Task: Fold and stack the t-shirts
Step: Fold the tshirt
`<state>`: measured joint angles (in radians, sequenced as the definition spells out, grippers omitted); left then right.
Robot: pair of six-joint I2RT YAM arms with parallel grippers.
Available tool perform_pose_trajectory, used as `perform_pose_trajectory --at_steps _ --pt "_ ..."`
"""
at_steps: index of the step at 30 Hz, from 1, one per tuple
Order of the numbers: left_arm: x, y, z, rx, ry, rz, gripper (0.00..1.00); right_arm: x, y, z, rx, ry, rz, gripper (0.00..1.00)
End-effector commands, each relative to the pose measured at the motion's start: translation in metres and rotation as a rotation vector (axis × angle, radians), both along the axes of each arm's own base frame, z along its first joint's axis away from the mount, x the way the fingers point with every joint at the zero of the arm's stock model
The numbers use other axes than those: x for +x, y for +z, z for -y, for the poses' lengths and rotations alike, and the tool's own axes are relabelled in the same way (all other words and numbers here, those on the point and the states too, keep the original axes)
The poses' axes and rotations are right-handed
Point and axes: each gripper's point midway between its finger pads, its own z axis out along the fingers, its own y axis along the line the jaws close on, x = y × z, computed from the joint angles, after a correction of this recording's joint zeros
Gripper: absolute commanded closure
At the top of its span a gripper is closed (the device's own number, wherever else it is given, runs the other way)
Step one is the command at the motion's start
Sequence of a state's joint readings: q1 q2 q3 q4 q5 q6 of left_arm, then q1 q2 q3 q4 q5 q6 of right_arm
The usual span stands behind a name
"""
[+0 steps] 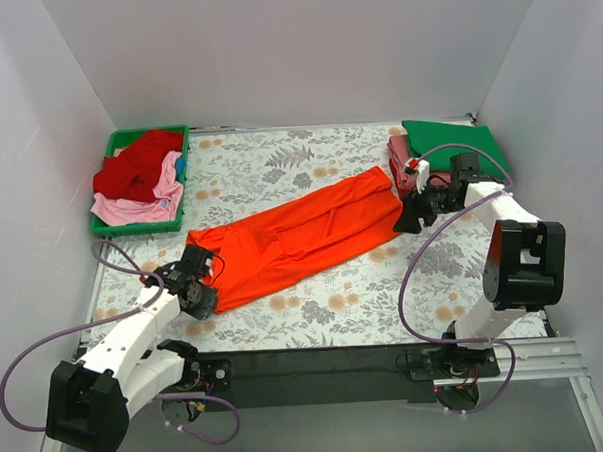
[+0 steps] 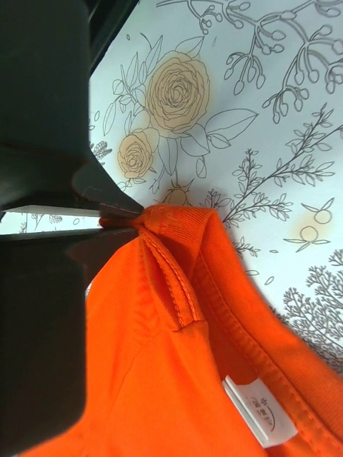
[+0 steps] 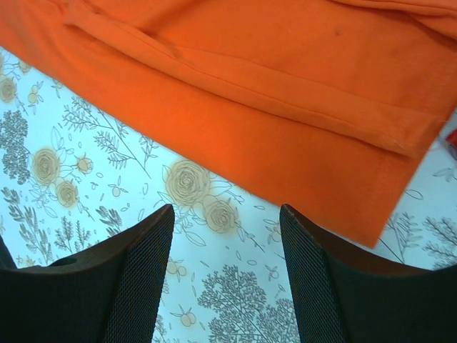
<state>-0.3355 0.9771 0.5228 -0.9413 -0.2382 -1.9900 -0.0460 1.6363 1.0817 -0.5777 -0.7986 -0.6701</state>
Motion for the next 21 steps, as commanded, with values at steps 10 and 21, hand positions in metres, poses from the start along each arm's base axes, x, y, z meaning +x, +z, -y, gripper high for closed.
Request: perform_pose_trajectory --at_steps 10,21 --pt "0.016 0.022 -0.021 0.033 0.139 0.086 0.99 0.010 0.004 0.030 -0.143 0.020 0.100 0.31" --pt "0.030 0.028 -0.034 0.019 0.158 0.122 1.00 0.038 -0.039 0.052 -0.165 -0.182 -0.102 0.31"
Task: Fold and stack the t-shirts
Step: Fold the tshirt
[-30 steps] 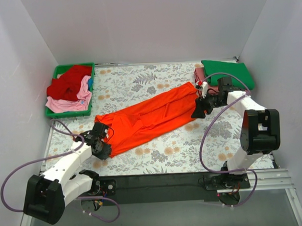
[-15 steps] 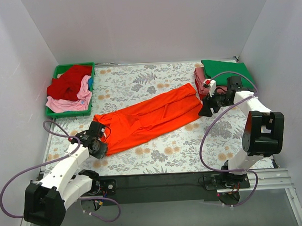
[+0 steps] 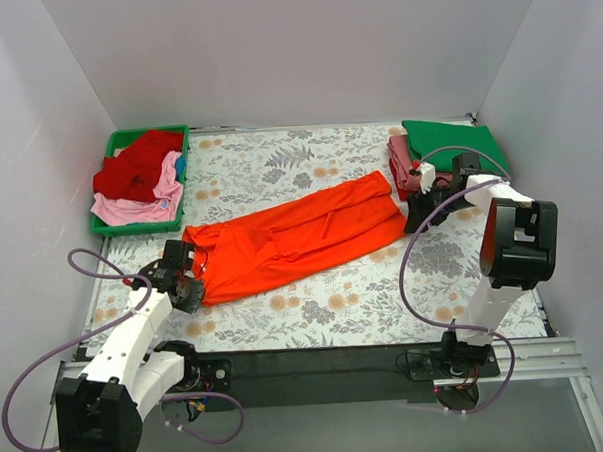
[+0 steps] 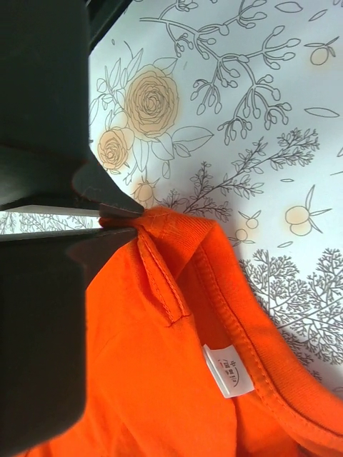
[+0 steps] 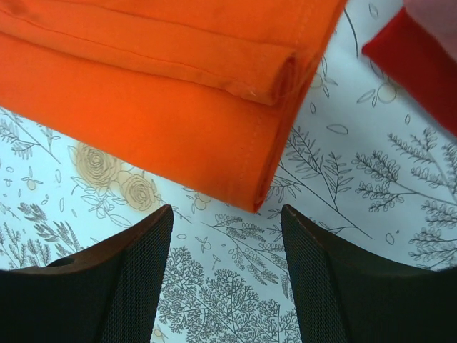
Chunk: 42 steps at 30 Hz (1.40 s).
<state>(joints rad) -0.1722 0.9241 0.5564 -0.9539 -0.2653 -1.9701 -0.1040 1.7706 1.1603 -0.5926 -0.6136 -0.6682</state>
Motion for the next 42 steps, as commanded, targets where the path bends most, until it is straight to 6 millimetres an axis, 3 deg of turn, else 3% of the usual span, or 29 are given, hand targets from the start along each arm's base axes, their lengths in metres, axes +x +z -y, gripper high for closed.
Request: perform_pose_trajectory --at_steps 1,10,13,14,16,17,18,20,23,30,34,37,38,40,41,42 --pt "0.014 0.010 -0.005 0.010 0.001 0.046 1.00 0.014 -0.003 0.005 -0.001 -0.070 -0.022 0.31" --pt "0.019 0.010 -0.008 0.006 -0.010 0.060 1.00 0.012 -0.022 -0.006 0.075 -0.088 -0.113 0.35" --pt "0.021 0.010 -0.009 0.008 -0.012 0.062 1.00 0.003 -0.026 -0.009 0.092 -0.078 -0.146 0.47" --pt "0.022 0.011 -0.009 0.009 -0.013 0.069 1.00 -0.001 -0.028 -0.010 0.095 -0.072 -0.156 0.58" --pt "0.022 0.010 -0.010 0.012 -0.018 0.066 1.00 -0.007 -0.030 -0.010 0.093 -0.062 -0.169 0.69" --pt "0.024 0.010 -0.010 0.010 -0.017 0.069 1.00 -0.012 -0.032 -0.009 0.092 -0.062 -0.185 0.85" --pt "0.024 0.010 -0.010 0.010 -0.019 0.066 1.00 -0.014 -0.032 -0.007 0.091 -0.069 -0.188 0.93" --pt "0.024 0.011 -0.011 0.012 -0.020 0.067 1.00 -0.021 -0.033 0.001 0.078 -0.089 -0.197 0.99" --pt "0.023 0.013 -0.011 0.009 -0.024 0.075 1.00 -0.036 -0.029 0.014 0.048 -0.092 -0.202 0.99" --pt "0.024 0.013 -0.001 -0.029 -0.085 0.068 1.00 -0.101 -0.027 0.047 -0.005 -0.100 -0.251 0.99" --pt "0.025 0.020 -0.002 -0.017 -0.105 0.078 1.00 -0.130 -0.026 0.051 -0.024 -0.089 -0.268 0.99" --pt "0.025 0.024 -0.005 0.002 -0.112 0.083 1.00 -0.139 -0.021 0.050 -0.032 -0.075 -0.264 0.99" --pt "0.026 0.026 -0.005 0.004 -0.117 0.088 1.00 -0.138 -0.016 0.050 -0.037 -0.068 -0.246 0.96" --pt "0.026 0.026 -0.004 -0.002 -0.125 0.090 1.00 -0.133 -0.009 0.052 -0.045 -0.053 -0.208 0.81" --pt "0.026 0.026 -0.002 -0.009 -0.129 0.090 1.00 -0.122 0.001 0.054 -0.051 -0.049 -0.154 0.63" --pt "0.027 0.027 -0.002 -0.011 -0.130 0.094 1.00 -0.117 0.006 0.054 -0.048 -0.040 -0.126 0.57"
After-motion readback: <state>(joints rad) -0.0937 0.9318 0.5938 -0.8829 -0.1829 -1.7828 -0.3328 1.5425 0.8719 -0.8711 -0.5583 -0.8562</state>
